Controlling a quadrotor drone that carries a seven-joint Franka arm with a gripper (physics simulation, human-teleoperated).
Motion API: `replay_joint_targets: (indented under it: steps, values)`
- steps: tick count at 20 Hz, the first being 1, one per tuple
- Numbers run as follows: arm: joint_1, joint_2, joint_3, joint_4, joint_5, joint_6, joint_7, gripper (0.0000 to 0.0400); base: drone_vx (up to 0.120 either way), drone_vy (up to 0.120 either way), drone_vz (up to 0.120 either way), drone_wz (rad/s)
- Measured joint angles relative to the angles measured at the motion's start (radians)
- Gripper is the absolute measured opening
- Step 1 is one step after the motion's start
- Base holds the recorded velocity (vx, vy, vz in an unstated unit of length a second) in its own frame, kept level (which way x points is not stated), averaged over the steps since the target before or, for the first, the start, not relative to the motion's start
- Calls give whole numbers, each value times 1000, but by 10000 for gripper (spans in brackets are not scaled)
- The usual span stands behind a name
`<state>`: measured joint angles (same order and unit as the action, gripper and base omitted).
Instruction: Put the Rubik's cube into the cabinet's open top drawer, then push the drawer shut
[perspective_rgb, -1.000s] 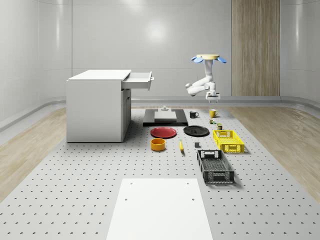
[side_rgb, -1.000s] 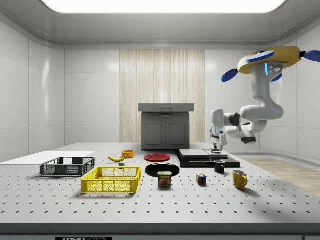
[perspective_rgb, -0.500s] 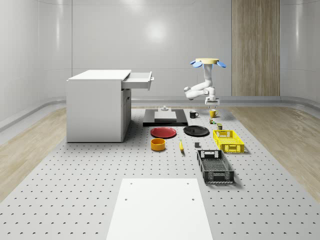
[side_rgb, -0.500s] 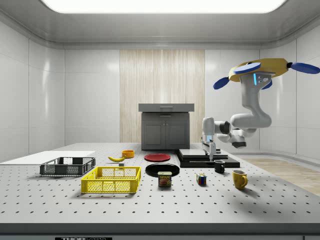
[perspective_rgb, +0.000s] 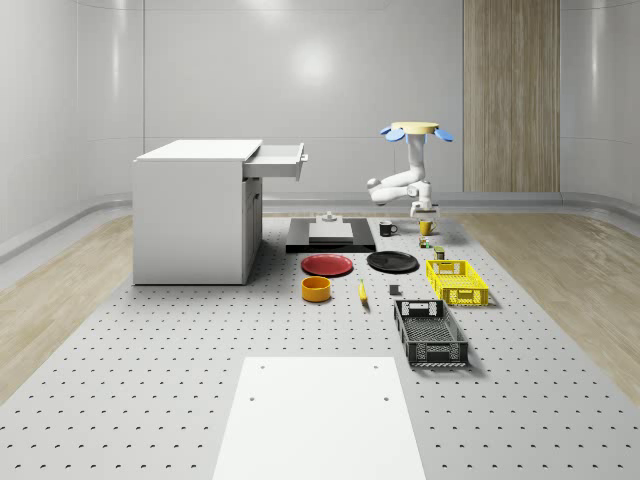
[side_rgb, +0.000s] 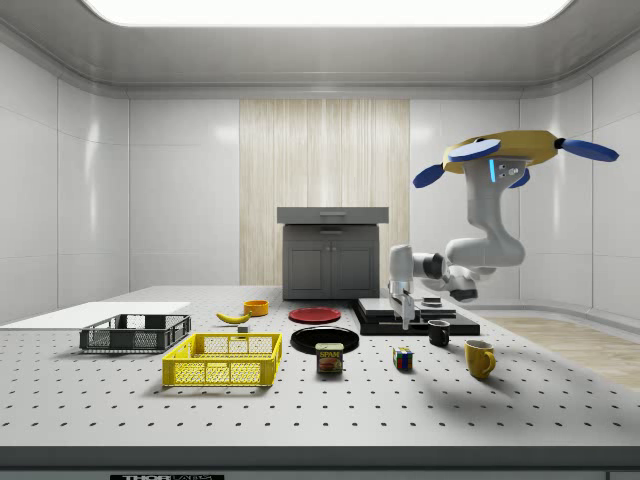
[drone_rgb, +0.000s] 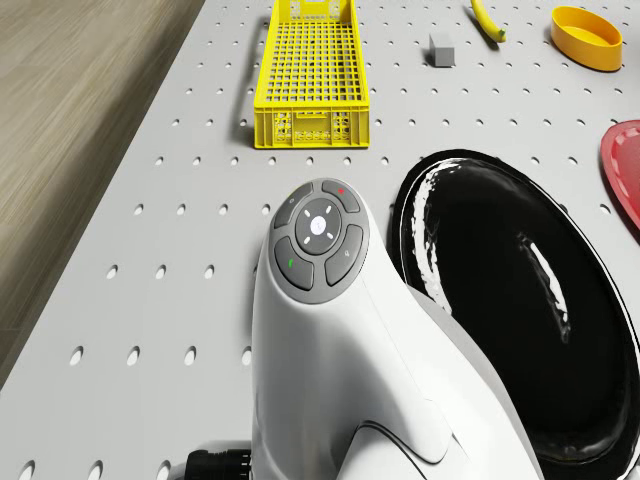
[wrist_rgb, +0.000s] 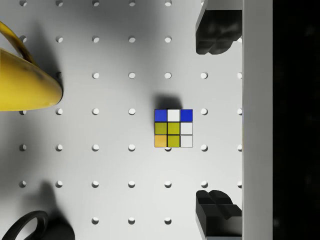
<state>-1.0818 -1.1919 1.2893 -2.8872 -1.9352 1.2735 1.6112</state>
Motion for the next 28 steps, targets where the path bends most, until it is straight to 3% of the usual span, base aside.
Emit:
replay_joint_targets:
  steps: [3,12,28]
  values:
    - [2,-23,-30,6,-24,32,-3,400,0,0,-13,0]
    - [-2,-72,-91,22,-72,100,-5,400,0,-22,-120,0]
    - [-21,-131,-206,67,-170,207,-8,389,0,0,-5,0]
